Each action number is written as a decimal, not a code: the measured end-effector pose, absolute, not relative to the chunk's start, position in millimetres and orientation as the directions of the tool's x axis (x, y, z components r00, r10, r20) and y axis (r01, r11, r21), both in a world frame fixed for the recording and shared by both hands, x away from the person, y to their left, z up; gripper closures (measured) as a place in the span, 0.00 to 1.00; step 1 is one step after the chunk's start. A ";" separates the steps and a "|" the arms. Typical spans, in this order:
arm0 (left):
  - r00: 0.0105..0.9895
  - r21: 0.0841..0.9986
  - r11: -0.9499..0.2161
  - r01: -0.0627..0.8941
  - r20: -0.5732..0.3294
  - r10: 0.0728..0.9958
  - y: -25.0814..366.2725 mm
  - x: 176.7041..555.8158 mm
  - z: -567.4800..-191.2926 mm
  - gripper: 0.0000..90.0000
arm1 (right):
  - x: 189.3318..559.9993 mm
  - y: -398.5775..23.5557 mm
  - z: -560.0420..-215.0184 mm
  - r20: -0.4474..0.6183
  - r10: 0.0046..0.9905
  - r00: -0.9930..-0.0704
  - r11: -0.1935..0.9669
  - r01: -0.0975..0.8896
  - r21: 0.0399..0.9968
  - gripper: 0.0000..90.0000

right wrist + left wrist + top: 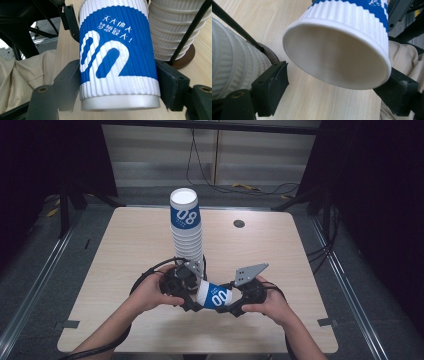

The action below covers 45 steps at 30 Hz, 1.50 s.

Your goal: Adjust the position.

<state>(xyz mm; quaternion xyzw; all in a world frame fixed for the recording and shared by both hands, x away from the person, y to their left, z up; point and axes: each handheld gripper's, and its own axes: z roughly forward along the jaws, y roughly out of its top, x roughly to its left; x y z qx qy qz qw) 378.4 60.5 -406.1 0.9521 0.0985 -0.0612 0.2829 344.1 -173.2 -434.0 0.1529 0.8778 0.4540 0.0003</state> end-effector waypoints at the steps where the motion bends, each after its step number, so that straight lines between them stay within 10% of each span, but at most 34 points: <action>1: 0.973 0.531 -0.818 0.221 -0.172 0.151 60.3 378.2 -406.0 0.18 | 344.0 -173.0 -433.9 0.138 0.268 -0.953 0.542 0.268 0.797 0.30; 45: 0.980 0.523 -0.832 0.185 -0.163 0.116 56.8 376.4 -403.7 0.16 | 342.5 -166.2 -436.2 0.092 0.225 -0.970 0.566 0.207 0.798 0.30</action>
